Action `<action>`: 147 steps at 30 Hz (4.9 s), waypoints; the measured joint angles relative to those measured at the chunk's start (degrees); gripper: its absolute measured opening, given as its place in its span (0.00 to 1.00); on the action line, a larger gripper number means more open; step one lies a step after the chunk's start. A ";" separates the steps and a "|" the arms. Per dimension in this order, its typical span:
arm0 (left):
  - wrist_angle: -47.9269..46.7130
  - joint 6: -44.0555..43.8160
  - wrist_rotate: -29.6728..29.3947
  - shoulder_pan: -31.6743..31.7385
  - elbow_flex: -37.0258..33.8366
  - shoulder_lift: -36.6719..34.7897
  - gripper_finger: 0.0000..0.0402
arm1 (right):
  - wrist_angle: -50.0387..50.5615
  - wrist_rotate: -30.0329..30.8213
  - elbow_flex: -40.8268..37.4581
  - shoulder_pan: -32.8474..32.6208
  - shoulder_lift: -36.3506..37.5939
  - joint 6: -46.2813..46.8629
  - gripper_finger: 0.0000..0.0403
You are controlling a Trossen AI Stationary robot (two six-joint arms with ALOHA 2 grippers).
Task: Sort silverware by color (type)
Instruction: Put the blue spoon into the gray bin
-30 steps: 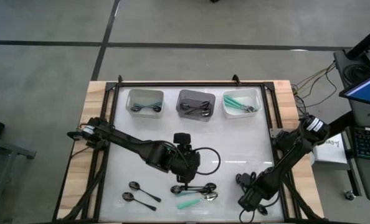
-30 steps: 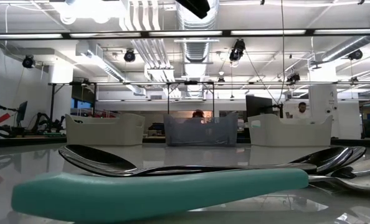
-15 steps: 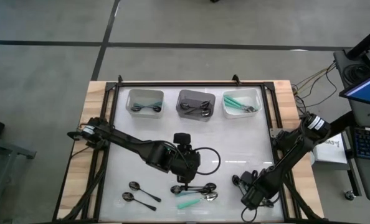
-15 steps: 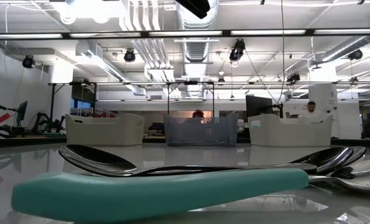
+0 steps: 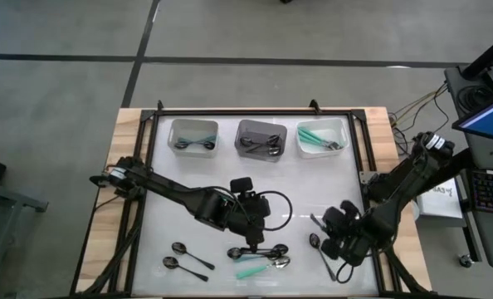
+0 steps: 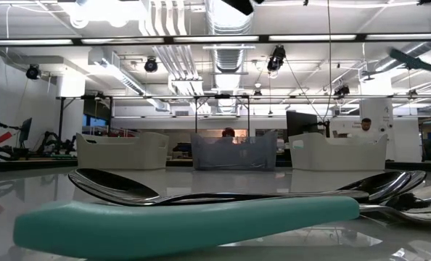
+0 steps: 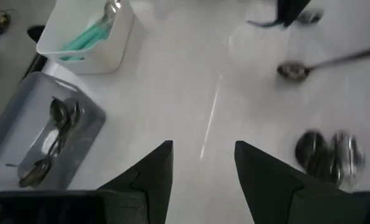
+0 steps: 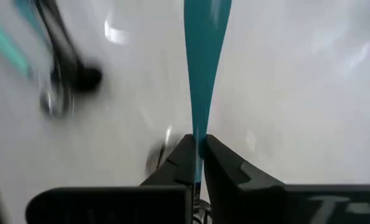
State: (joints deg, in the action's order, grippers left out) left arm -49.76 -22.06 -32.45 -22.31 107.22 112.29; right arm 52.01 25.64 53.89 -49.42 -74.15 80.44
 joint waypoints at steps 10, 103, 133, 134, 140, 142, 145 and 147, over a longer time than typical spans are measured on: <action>26.74 -1.79 -8.78 0.07 -6.90 -0.04 0.39 | -0.62 31.03 0.04 2.66 1.46 -12.18 0.03; 83.87 18.99 -9.84 5.94 -20.24 0.03 0.00 | -37.57 58.18 0.07 9.71 0.89 -63.78 0.03; 53.98 37.05 -32.47 13.87 -20.20 -1.55 0.00 | -33.84 59.29 0.07 10.02 4.93 -65.46 0.41; 48.55 33.66 -31.07 15.19 -20.20 -1.55 0.00 | -33.86 59.30 0.07 10.13 5.01 -65.46 0.41; 24.94 20.45 -25.00 23.16 -20.24 -1.89 0.00 | -33.83 59.30 0.07 10.91 5.02 -64.33 0.41; 23.02 21.26 -25.17 24.73 -20.24 -2.59 0.00 | -33.81 59.29 0.07 11.19 5.02 -63.61 0.41; 23.30 26.56 -25.09 25.22 -20.16 -4.70 0.00 | -33.81 59.28 0.07 11.82 5.02 -63.51 0.41; 23.02 29.62 -25.08 25.44 -19.41 -6.13 0.00 | -33.81 59.22 0.07 12.20 5.00 -63.51 0.41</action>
State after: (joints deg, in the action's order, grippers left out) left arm -26.74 7.56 -57.53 3.13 87.81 106.16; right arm 18.20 84.86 53.95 -37.21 -69.14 16.93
